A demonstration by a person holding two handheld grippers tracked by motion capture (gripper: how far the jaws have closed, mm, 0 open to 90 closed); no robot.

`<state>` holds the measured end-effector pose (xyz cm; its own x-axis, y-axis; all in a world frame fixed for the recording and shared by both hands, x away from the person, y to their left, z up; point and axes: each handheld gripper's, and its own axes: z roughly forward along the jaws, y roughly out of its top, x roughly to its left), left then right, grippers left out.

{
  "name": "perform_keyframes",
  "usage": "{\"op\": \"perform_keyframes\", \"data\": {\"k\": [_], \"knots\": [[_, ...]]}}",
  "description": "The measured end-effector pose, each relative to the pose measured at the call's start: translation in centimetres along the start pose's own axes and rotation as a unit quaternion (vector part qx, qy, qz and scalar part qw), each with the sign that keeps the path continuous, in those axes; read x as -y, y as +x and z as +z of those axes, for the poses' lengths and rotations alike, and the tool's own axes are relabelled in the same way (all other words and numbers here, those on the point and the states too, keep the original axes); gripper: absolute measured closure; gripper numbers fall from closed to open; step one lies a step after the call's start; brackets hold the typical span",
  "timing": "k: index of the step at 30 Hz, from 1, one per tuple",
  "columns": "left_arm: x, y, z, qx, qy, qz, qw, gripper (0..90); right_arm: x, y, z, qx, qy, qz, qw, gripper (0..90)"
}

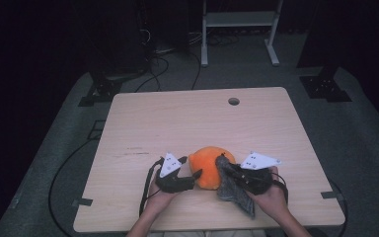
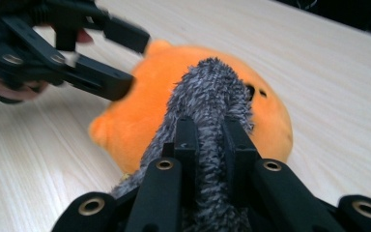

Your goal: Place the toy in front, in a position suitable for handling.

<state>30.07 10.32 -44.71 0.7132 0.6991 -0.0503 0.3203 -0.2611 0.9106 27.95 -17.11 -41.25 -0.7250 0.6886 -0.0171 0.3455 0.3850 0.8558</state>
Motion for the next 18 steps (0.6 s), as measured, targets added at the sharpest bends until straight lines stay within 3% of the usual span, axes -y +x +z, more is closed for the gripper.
{"op": "perform_keyframes", "data": {"k": [3,6,7,8,10,12,13,14,16,18], "knots": [[0.1,0.1,0.2,0.011,0.006,-0.018,0.9997,16.7,0.2,0.2,0.1,0.0,0.01,-0.003,0.9999,78.7],[0.3,0.0,0.8,0.056,0.034,-0.044,0.9969,13.3,0.2,0.3,0.2,-0.002,0.011,-0.003,0.9999,78.7],[0.3,0.0,0.8,0.056,0.034,-0.044,0.9969,13.0,0.2,0.3,0.2,-0.002,0.011,-0.003,0.9999,78.7],[0.5,-0.4,1.2,0.055,0.041,-0.033,0.9971,14.3,0.2,0.3,0.1,-0.005,0.01,-0.001,0.9999,78.8],[0.4,-0.8,1.0,0.049,0.028,-0.016,0.9983,23.0,0.1,0.9,0.0,-0.017,0.001,-0.011,0.9998,78.8],[0.1,-1.6,0.9,0.04,0.017,0.022,0.9988,30.3,-0.3,2.2,0.1,-0.043,-0.008,-0.026,0.9987,78.8],[0.1,-1.6,0.9,0.04,0.017,0.022,0.9988,32.0,-0.3,2.2,0.1,-0.043,-0.008,-0.026,0.9987,78.8],[-0.1,-2.6,0.8,0.028,0.017,0.076,0.9966,33.4,-0.7,3.4,0.6,-0.04,-0.003,-0.058,0.9975,78.8],[-0.1,-2.7,0.7,0.028,0.016,0.083,0.996,34.3,-0.8,3.1,0.7,-0.036,-0.002,-0.058,0.9977,78.9],[0.0,-2.4,0.6,0.031,0.017,0.08,0.9962,34.7,-0.8,2.0,0.4,-0.026,-0.007,-0.04,0.9988,78.9]]}}
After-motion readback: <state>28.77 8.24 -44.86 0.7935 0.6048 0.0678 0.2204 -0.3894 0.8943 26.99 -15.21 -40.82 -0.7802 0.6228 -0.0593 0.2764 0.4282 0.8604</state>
